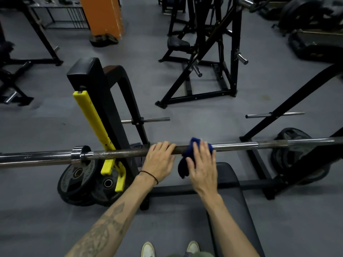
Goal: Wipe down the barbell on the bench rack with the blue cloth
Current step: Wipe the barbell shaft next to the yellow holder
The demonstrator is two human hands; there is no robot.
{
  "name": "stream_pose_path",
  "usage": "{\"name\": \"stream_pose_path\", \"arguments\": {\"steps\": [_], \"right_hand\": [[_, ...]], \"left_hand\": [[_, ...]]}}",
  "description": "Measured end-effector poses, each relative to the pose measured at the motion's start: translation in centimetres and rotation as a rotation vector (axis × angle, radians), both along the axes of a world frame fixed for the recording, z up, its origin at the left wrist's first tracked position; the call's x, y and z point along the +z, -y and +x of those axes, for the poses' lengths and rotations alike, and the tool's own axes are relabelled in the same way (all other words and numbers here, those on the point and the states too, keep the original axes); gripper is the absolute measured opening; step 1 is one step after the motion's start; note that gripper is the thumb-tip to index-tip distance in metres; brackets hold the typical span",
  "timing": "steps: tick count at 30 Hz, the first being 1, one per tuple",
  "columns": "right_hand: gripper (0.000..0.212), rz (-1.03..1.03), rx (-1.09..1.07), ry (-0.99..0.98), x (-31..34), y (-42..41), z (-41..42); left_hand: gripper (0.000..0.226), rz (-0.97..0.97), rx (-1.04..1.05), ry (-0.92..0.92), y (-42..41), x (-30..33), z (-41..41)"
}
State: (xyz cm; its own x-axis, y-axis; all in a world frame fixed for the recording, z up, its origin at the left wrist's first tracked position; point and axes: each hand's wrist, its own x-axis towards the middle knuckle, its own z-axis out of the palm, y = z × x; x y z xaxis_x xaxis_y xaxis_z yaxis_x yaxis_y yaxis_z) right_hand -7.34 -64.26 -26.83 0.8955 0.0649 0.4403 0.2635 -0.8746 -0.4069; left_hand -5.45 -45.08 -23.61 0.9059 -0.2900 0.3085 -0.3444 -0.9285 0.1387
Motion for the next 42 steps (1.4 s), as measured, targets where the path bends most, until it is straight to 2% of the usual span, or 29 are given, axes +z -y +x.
{"name": "stream_pose_path", "arguments": {"steps": [2, 4, 7, 9, 12, 14, 17, 19, 20, 23, 25, 27, 29, 30, 32, 35, 37, 39, 41, 42], "right_hand": [[0.065, 0.148, -0.101, -0.082, 0.4, -1.6, -0.5], [0.07, 0.168, -0.011, -0.137, 0.8, -4.0, -1.4], [0.068, -0.08, 0.21, -0.049, 0.4, -2.4, -1.4], [0.066, -0.195, 0.19, 0.027, 0.0, 0.9, -0.2], [0.067, 0.014, -0.027, -0.075, 0.2, 0.7, -0.7], [0.071, 0.1, -0.011, -0.127, 0.5, -2.2, -1.6], [0.07, -0.106, 0.217, -0.047, 0.1, -2.3, -1.7], [0.064, -0.254, 0.217, 0.047, -0.1, 0.5, -0.7], [0.063, -0.235, 0.159, 0.055, -0.2, 1.7, -0.4], [0.067, 0.068, -0.08, -0.071, 0.2, 0.4, -0.9], [0.072, 0.133, -0.036, -0.113, 0.8, -2.7, -1.4], [0.07, -0.038, 0.145, -0.065, 0.9, -3.0, -1.3], [0.064, -0.203, 0.187, 0.014, 0.8, 0.1, 0.0], [0.062, -0.218, 0.155, 0.028, 0.7, 1.6, 0.5], [0.063, -0.118, 0.028, -0.029, 0.5, 2.9, 0.7], [0.072, 0.017, 0.004, -0.087, 0.6, -1.1, -0.5], [0.072, -0.033, 0.158, -0.061, 0.5, -2.7, -1.2], [0.067, -0.137, 0.263, -0.006, 0.6, -0.9, -0.6], [0.065, -0.19, 0.205, 0.035, 0.5, 1.5, 0.0], [0.066, -0.145, 0.122, 0.012, 0.4, 2.3, 0.1]], "left_hand": [[0.048, -0.068, 0.019, -0.053, 0.3, -0.1, -0.1], [0.051, -0.068, 0.043, -0.056, 0.4, -0.2, -0.1], [0.051, -0.037, 0.026, -0.009, 0.2, -0.4, -0.2], [0.055, -0.029, 0.01, 0.0, 0.0, -0.5, -0.3], [0.059, -0.012, 0.023, 0.014, 0.2, -0.7, -0.2], [0.056, -0.006, 0.037, 0.033, 0.5, -0.6, -0.2], [0.052, -0.002, 0.026, 0.051, 0.5, -0.5, -0.1], [0.051, -0.002, 0.015, 0.046, 0.3, -0.4, -0.2], [0.05, -0.003, 0.022, 0.042, 0.3, -0.3, -0.2], [0.048, -0.015, 0.058, 0.033, 0.7, -0.4, -0.2], [0.046, -0.023, 0.066, 0.038, 0.7, -0.5, -0.1], [0.047, -0.01, 0.056, 0.043, 0.5, -0.6, 0.0], [0.052, -0.003, 0.024, 0.03, 0.3, -0.5, 0.1], [0.054, -0.001, 0.018, 0.022, 0.3, -0.5, 0.0], [0.053, 0.004, 0.033, 0.008, 0.4, -0.5, -0.1], [0.046, -0.005, 0.057, 0.012, 0.6, -0.6, -0.2], [0.043, 0.006, 0.065, 0.028, 0.7, -0.7, -0.1], [0.04, 0.034, 0.075, 0.047, 0.7, -0.8, -0.1], [0.037, 0.051, 0.098, 0.069, 0.9, -0.8, 0.0], [0.037, 0.056, 0.114, 0.077, 1.1, -0.8, 0.1]]}}
